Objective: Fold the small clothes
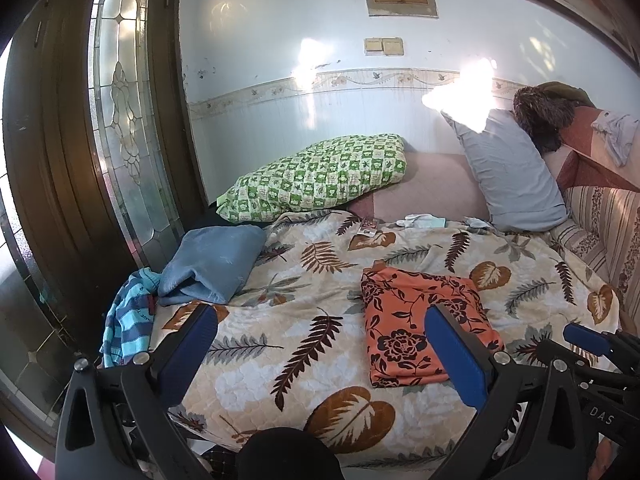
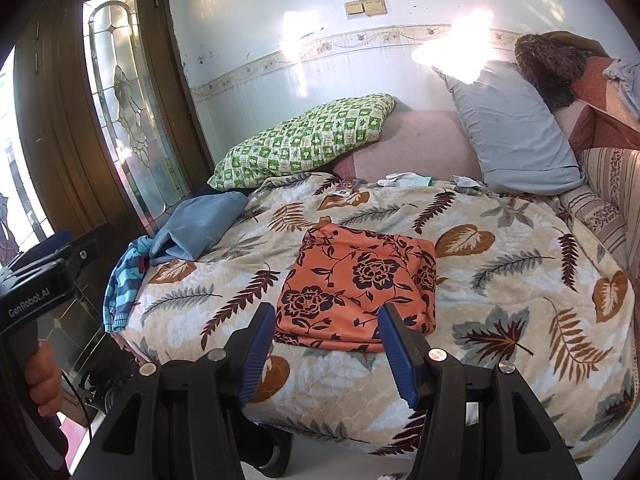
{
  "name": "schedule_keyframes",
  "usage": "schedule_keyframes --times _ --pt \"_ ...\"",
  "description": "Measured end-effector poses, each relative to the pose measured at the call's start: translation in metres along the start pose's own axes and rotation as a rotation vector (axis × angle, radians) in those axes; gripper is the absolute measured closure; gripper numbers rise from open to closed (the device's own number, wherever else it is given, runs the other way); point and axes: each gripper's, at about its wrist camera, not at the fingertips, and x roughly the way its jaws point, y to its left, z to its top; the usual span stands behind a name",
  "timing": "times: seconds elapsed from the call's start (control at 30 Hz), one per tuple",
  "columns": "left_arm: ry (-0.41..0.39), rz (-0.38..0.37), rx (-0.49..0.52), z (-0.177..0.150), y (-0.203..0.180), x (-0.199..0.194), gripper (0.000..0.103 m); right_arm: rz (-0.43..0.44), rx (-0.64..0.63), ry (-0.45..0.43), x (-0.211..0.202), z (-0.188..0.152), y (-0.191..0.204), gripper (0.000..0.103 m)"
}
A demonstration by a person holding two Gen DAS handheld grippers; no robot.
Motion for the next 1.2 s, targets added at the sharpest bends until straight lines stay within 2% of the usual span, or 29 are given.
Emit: schedule_keyframes --times 0.63,1.2 --pt "0.018 -0.018 -0.022 0.000 0.001 0.012 0.000 0.005 -0.029 0.024 0.013 0.003 0.008 0.046" --pt "0.045 -0.039 -0.032 -0.004 0.001 0.029 0.000 -0.011 -0.018 0.021 0.026 0.006 -0.001 0.046"
